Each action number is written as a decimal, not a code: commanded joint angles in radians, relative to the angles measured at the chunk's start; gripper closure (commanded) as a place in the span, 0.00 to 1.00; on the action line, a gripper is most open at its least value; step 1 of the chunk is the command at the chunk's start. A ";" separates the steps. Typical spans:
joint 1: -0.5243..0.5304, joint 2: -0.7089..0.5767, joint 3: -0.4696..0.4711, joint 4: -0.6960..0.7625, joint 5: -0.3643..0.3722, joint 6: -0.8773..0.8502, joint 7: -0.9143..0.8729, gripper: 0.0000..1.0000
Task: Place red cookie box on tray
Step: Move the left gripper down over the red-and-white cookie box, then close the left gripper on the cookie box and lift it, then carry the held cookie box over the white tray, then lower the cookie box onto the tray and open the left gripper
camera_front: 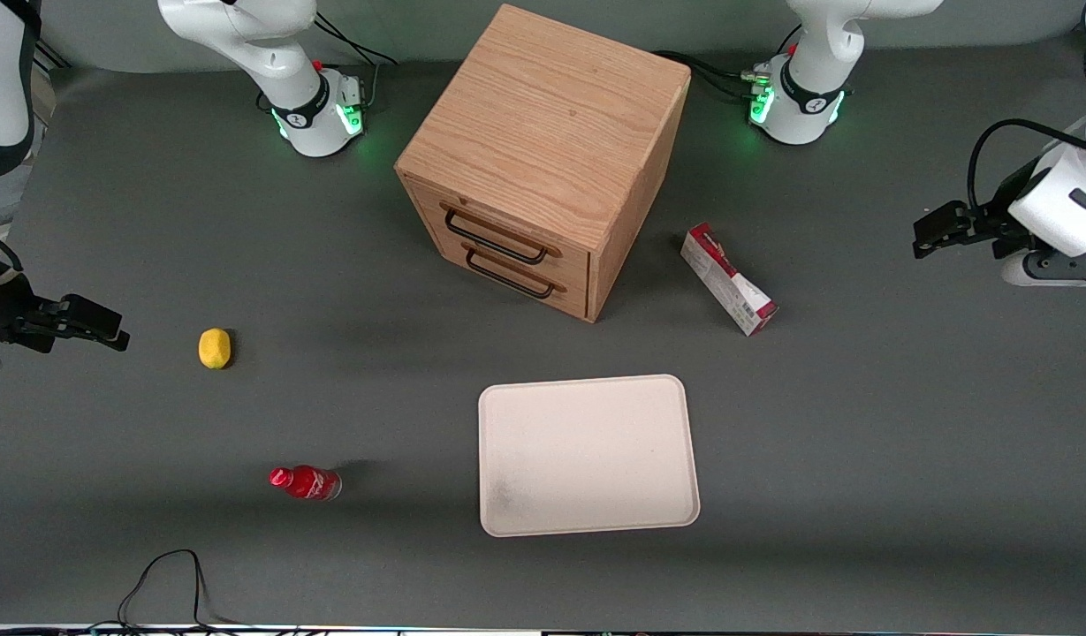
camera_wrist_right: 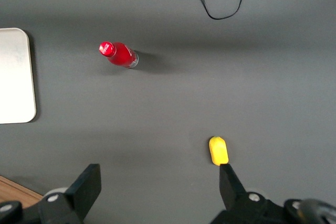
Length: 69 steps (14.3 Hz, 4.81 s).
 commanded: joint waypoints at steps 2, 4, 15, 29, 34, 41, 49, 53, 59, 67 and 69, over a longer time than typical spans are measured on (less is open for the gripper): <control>-0.010 -0.002 -0.057 -0.068 -0.059 0.021 -0.276 0.00; -0.011 -0.005 -0.096 -0.117 -0.059 0.059 -0.434 0.00; -0.014 -0.061 -0.304 -0.614 -0.043 0.582 -0.829 0.00; -0.040 0.178 -0.318 -0.769 0.020 0.943 -0.948 0.93; -0.040 0.186 -0.318 -0.758 0.045 0.920 -0.937 1.00; -0.034 0.186 -0.305 -0.525 0.056 0.733 -0.775 1.00; -0.068 0.424 -0.274 0.198 0.210 0.339 -0.434 1.00; -0.121 0.638 -0.274 0.517 0.215 0.266 -0.316 1.00; -0.195 0.856 -0.237 0.655 0.192 0.366 -0.335 1.00; -0.237 0.969 -0.197 0.623 0.146 0.495 -0.469 0.72; -0.241 0.960 -0.197 0.563 0.143 0.583 -0.472 0.01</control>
